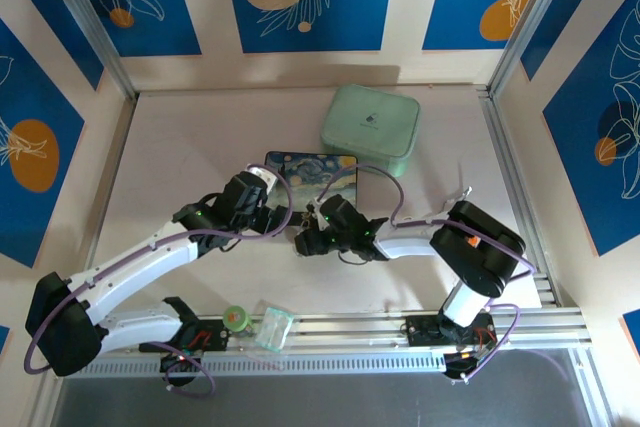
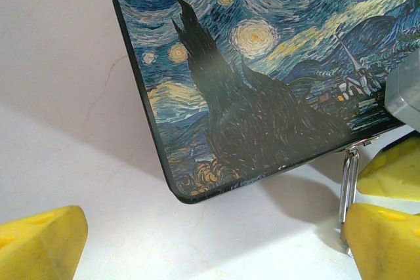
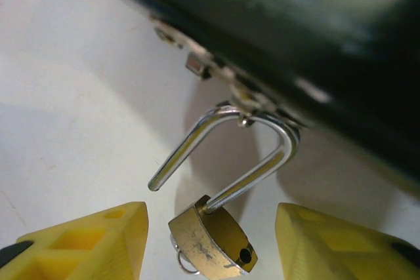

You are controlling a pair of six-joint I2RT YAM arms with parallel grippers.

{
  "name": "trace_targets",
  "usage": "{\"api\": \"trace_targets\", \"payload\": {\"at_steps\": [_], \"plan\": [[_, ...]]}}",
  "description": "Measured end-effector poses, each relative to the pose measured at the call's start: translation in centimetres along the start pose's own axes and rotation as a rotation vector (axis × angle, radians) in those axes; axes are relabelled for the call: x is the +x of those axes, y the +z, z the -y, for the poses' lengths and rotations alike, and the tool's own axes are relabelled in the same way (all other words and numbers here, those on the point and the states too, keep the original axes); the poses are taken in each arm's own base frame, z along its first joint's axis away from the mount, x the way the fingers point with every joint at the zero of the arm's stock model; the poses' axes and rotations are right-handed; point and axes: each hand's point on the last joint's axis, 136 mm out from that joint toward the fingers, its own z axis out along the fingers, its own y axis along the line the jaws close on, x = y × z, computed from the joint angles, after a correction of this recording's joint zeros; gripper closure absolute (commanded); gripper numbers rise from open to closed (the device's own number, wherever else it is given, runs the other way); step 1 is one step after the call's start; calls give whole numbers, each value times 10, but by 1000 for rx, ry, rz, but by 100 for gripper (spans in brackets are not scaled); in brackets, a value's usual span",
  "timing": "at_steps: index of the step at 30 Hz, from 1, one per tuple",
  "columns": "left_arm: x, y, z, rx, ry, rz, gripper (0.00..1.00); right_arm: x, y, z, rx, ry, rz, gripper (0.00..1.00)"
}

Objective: Unlock the padlock with the key

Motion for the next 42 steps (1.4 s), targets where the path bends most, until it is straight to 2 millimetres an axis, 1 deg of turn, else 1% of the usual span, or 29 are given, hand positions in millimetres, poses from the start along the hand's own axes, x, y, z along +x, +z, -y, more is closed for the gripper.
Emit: {"api": "trace_targets", "payload": {"at_steps": [5, 9, 12, 15, 16, 20, 21, 22, 26, 27, 28, 32, 38, 42], "plan": [[-1, 0, 0, 0, -4, 2, 0, 1, 6, -5, 7, -33, -2, 55], [-1, 0, 0, 0, -14, 4, 0, -1, 8, -4, 17, -40, 5, 61], [-1, 0, 0, 0, -23, 4, 0, -1, 8, -3, 22, -45, 10, 69], [0, 0, 0, 0, -23, 4, 0, -1, 8, -3, 25, -46, 11, 74], [0, 0, 0, 0, -23, 4, 0, -1, 8, -3, 25, -46, 12, 78], [0, 0, 0, 0, -24, 4, 0, -2, 8, -3, 25, -40, 15, 80], [0, 0, 0, 0, -24, 4, 1, -2, 8, -3, 25, -39, 15, 78], [0, 0, 0, 0, -24, 4, 0, -2, 8, -3, 25, -38, 15, 73], [0, 0, 0, 0, -31, 4, 0, -4, 7, -1, 21, -15, 28, 40], [0, 0, 0, 0, -31, 3, 0, -5, 7, -1, 19, -7, 35, 35], [0, 0, 0, 0, -31, 3, 0, -5, 6, 0, 18, -5, 39, 32], [1, 1, 0, 0, -34, 2, 0, -6, 7, 0, 32, -3, 41, 31], [2, 1, 0, -1, -46, -2, 0, -10, 16, -4, 94, -28, 42, 31], [2, 1, 0, -2, -48, -2, 0, -13, 23, -6, 140, -50, 44, 35]]}}
